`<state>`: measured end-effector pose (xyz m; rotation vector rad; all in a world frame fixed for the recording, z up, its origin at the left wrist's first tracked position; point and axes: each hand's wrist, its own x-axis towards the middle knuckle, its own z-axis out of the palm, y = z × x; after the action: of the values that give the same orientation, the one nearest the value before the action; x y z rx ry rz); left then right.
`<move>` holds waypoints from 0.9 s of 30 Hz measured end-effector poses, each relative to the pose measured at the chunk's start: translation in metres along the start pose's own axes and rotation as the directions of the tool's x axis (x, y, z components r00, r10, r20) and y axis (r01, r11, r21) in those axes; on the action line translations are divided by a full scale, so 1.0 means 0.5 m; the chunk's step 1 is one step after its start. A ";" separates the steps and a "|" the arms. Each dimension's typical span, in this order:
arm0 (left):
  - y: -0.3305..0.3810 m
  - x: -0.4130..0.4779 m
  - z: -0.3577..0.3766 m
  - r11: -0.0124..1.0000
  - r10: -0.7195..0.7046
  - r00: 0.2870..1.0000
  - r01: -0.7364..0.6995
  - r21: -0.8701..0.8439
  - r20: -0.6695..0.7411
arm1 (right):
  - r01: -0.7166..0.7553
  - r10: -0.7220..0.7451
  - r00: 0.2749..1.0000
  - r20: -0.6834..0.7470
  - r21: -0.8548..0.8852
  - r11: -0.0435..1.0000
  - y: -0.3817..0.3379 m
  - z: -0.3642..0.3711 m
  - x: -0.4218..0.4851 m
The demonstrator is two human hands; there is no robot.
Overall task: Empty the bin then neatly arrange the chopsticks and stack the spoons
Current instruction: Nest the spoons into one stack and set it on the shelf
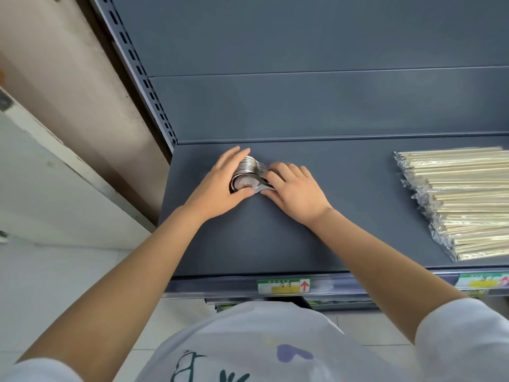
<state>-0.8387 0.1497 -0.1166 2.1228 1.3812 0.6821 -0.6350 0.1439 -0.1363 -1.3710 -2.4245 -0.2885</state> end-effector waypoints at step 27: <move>0.035 0.074 -0.039 0.914 -0.150 0.942 0.016 0.406 0.301 | -0.274 0.268 0.913 0.308 -0.027 0.962 -0.017 -0.018 0.034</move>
<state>-0.8266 0.1807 -0.0858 2.3292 1.5038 -0.0039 -0.6489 0.1500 -0.1215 -1.8394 -2.4196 0.0210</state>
